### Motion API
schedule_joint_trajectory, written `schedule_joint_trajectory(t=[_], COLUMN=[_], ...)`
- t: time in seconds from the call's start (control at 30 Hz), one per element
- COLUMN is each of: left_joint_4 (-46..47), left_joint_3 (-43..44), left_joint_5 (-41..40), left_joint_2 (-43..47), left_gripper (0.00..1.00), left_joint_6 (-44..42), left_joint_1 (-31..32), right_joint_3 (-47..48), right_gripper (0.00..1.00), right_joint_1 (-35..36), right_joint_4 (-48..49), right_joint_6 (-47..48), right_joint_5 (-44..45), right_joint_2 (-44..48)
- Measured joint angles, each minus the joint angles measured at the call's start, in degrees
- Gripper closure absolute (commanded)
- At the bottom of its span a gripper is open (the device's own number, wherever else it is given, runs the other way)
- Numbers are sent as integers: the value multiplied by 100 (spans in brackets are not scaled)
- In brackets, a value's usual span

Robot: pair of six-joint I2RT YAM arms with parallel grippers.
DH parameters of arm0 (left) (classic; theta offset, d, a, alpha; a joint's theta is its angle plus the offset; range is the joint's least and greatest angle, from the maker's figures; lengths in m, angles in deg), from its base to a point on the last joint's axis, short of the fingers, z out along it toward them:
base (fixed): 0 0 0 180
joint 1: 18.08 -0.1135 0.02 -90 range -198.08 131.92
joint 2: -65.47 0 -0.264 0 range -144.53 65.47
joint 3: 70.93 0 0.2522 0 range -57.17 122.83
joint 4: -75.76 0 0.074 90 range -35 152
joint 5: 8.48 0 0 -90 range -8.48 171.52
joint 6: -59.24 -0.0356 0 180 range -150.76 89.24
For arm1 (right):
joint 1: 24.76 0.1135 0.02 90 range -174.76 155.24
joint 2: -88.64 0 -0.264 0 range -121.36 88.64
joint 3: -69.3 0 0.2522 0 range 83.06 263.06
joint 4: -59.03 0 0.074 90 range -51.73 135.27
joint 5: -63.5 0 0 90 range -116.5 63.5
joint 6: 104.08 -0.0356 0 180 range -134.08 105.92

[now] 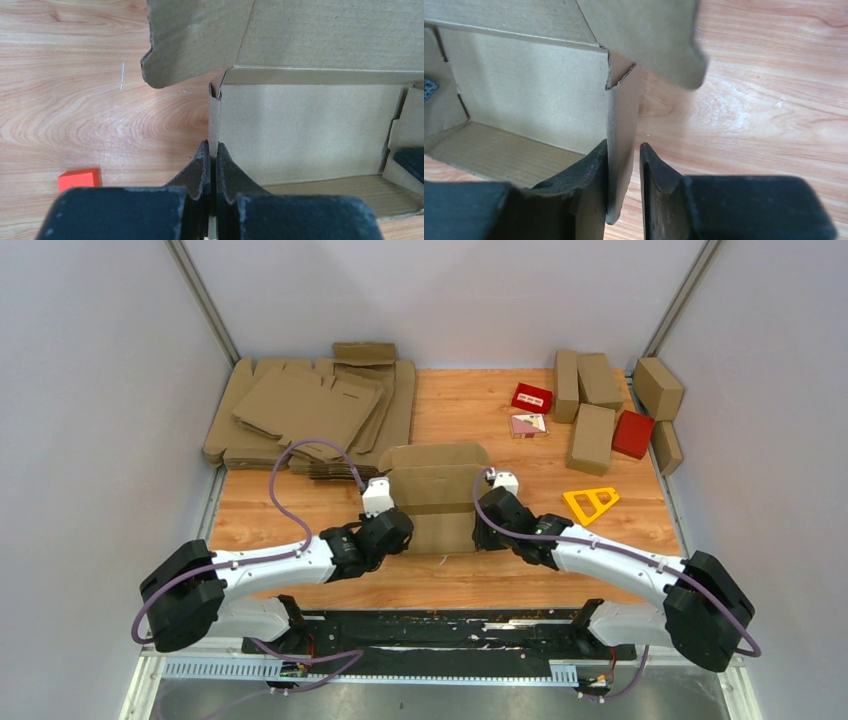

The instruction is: Fold the paper box

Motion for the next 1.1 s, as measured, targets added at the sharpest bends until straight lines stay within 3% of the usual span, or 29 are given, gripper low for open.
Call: schedule_joint_trajectory(t=[0.17, 0.6, 0.73, 0.83, 0.97, 1.1], left_joint_4=[-122, -411, -387, -367, -354, -533], left_joint_3=[83, 323, 369, 398, 501, 699], left_joint_5=[-188, -549, -586, -570, -544, -540], left_joint_2=[-146, -407, -498, -651, -868, -1060], left_gripper=[100, 100, 100, 98, 77, 70], left_joint_6=[267, 632, 686, 688, 669, 557], left_joint_1=[114, 313, 317, 317, 317, 317], right_joint_3=[284, 1294, 1453, 1497, 1497, 1410], right_gripper=[75, 96, 96, 90, 71, 65], right_joint_1=[164, 614, 634, 636, 638, 621], right_joint_4=[-199, -977, -1082, -1123, -1241, -1298], right_joint_6=[85, 98, 33, 15, 39, 181], right_joint_5=[538, 1982, 2157, 2201, 2284, 2264], right_joint_2=[-354, -1762, -1991, -2122, -2140, -2081])
